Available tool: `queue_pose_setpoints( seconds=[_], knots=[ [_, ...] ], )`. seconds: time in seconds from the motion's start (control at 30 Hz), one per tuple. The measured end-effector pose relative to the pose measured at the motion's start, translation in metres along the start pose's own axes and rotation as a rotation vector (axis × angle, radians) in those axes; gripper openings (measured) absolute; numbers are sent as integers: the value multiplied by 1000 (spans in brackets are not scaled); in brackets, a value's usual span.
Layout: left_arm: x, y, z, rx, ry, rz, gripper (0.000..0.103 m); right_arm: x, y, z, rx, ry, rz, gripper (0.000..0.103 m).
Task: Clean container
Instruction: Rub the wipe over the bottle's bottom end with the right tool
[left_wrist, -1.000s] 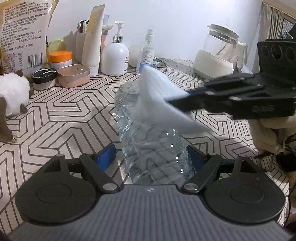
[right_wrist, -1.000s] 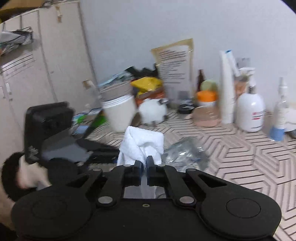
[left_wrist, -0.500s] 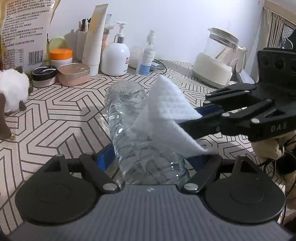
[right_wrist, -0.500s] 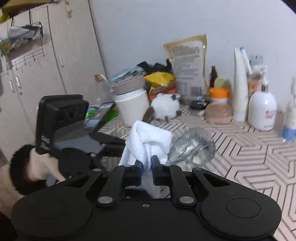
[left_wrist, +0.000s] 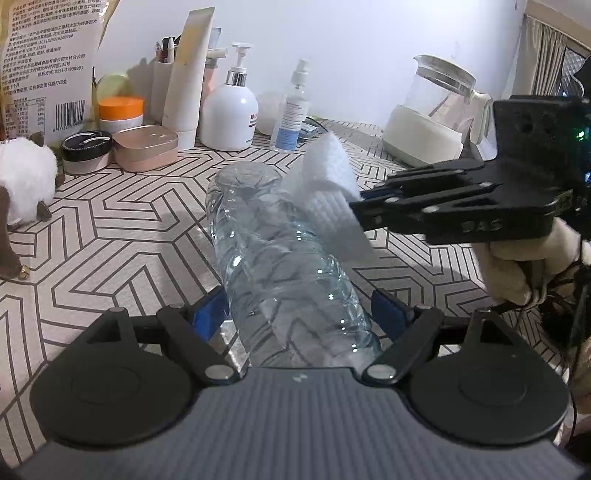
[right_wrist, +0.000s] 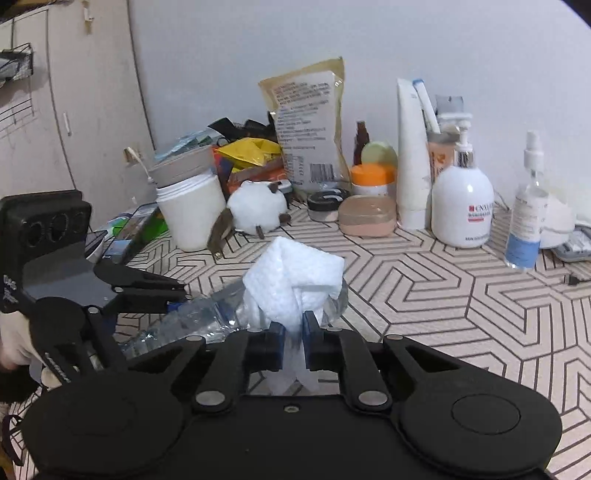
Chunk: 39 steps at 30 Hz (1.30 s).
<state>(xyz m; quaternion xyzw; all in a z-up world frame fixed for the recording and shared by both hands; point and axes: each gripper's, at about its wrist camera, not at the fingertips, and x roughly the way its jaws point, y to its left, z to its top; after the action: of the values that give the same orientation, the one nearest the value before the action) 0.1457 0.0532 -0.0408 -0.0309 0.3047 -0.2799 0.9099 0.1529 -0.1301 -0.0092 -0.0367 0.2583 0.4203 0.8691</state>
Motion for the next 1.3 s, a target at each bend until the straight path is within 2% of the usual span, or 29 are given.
queue_pose_setpoints(
  seconds=[0.07, 0.17, 0.2, 0.23, 0.4, 0.43, 0.5, 0.7, 0.73, 0.77, 0.83, 0.97, 1.03, 1.13, 1.2, 1.3],
  knots=[
    [1, -3, 0, 2, 1, 1, 83, -7, 4, 1, 2, -15, 44, 15],
    [2, -8, 0, -3, -1, -3, 83, -10, 14, 1, 2, -9, 153, 16],
    [3, -10, 0, -1, -1, -1, 83, -10, 18, 1, -9, -5, 173, 21],
    [4, -13, 1, 0, 0, 0, 83, -12, 23, 0, -25, -7, 179, 24],
    [2, -12, 1, 0, 1, 0, 83, -14, 27, -1, -48, 7, 224, 23],
    [3, -14, 2, 3, 1, 2, 83, -14, 26, -1, -52, 3, 219, 21],
    [4, -18, 2, 8, 3, 6, 84, -13, 22, 0, -40, 1, 195, 10],
    [9, -30, 3, 21, 6, 20, 83, -11, 2, -1, 40, -14, 159, 11],
    [5, -17, 1, 21, 5, 16, 83, -10, -1, -1, 42, -17, 144, 13],
    [5, -17, 1, 26, 6, 20, 83, -10, -3, -1, 46, -19, 132, 17],
    [6, -17, 2, 28, 7, 23, 83, -8, -8, -1, 82, -21, 146, 18],
    [1, -9, 1, 24, 5, 20, 83, -6, -8, 0, 45, -26, 41, 18],
    [1, -7, 0, 23, 5, 18, 83, -5, -14, -1, 76, -31, 15, 17],
    [0, -6, 0, 26, 5, 18, 83, -1, -12, 0, 46, -75, -112, 19],
    [0, -6, 0, 28, 4, 19, 84, 6, -2, -1, -5, -76, -139, 11],
    [2, -7, 1, 34, 6, 25, 85, 6, 9, -1, -39, -85, -139, 11]
  ],
)
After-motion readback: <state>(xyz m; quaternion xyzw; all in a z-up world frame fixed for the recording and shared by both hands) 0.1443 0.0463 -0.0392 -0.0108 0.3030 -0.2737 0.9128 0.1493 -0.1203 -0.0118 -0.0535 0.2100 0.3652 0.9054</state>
